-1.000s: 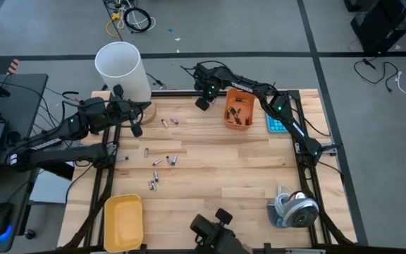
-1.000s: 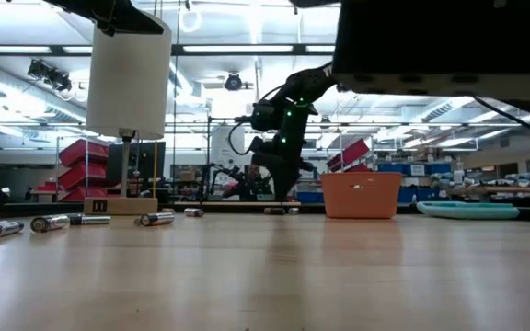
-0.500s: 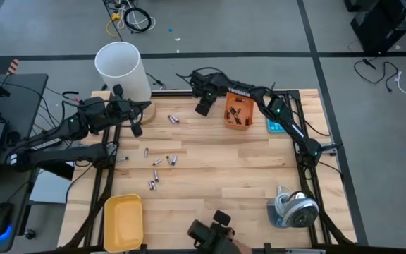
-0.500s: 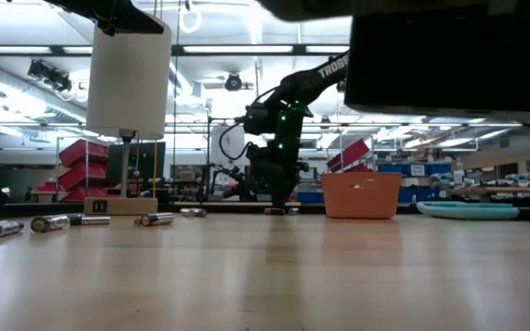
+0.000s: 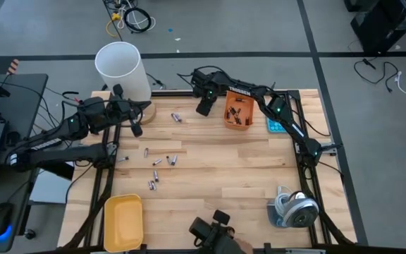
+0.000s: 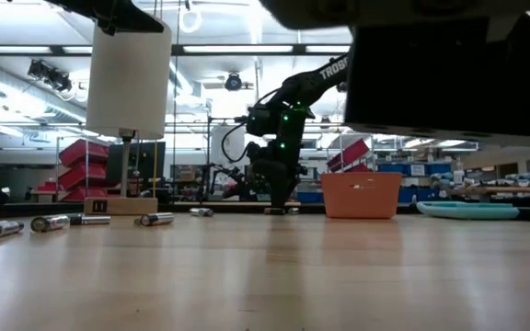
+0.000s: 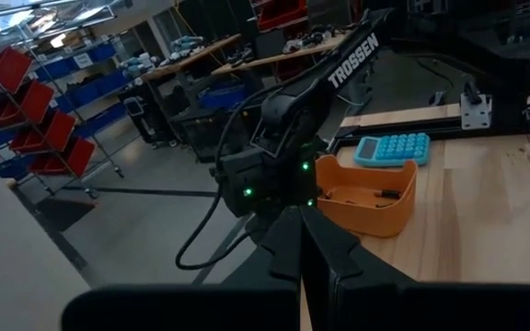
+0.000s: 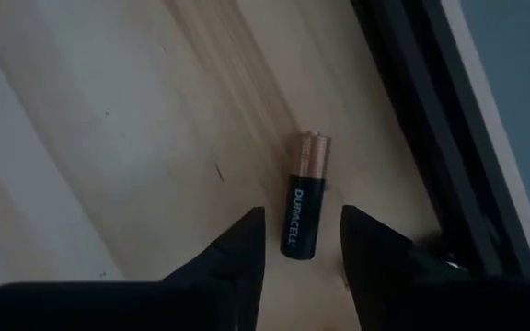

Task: Sort batteries
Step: Put the black battery into the orange bin

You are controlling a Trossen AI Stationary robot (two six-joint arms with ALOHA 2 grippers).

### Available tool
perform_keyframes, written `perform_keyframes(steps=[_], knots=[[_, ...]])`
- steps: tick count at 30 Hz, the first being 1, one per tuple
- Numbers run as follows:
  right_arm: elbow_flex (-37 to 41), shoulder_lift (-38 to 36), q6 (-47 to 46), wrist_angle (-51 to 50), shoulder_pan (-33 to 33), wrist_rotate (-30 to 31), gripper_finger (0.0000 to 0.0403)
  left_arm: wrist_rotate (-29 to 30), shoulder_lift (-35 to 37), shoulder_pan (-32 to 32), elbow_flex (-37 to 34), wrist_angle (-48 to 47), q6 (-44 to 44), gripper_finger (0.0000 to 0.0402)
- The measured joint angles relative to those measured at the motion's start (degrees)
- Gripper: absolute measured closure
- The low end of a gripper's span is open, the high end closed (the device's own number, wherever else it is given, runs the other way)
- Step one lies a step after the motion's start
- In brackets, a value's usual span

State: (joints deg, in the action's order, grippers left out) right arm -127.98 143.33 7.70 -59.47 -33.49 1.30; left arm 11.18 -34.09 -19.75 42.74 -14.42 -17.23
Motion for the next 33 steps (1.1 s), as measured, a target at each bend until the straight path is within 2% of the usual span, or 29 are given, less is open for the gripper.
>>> perform_keyframes(steps=[4,7,13,22,27,31,33], knots=[[0.0,0.46,-0.02,-1.36,-0.55,-1.49,0.026,0.0,0.0,-0.01,0.0,0.68,0.07,0.0401],[0.08,1.03,0.04,-6.12,-0.95,-2.16,0.0253,0.0,0.01,-0.01,0.0,1.15,0.07,0.0401],[0.04,0.83,-1.29,-13.62,-0.58,0.85,0.0247,0.01,0.02,-0.01,0.0,1.28,0.04,0.0401],[0.04,0.68,-5.61,-18.57,2.5,0.63,0.0247,0.21,0.02,-0.01,0.0,1.25,0.0,0.0401],[-0.06,0.2,-0.91,-13.35,7.58,0.06,0.0247,1.0,0.02,-0.01,0.0,1.23,-0.51,0.0401],[-0.22,0.11,1.61,-8.76,9.49,4.45,0.0247,2.68,0.02,0.0,0.0,1.2,-0.61,0.0401],[-0.22,-0.12,3.16,-5.71,9.64,0.74,0.0247,4.04,0.02,0.0,0.0,1.17,-0.6,0.0401]])
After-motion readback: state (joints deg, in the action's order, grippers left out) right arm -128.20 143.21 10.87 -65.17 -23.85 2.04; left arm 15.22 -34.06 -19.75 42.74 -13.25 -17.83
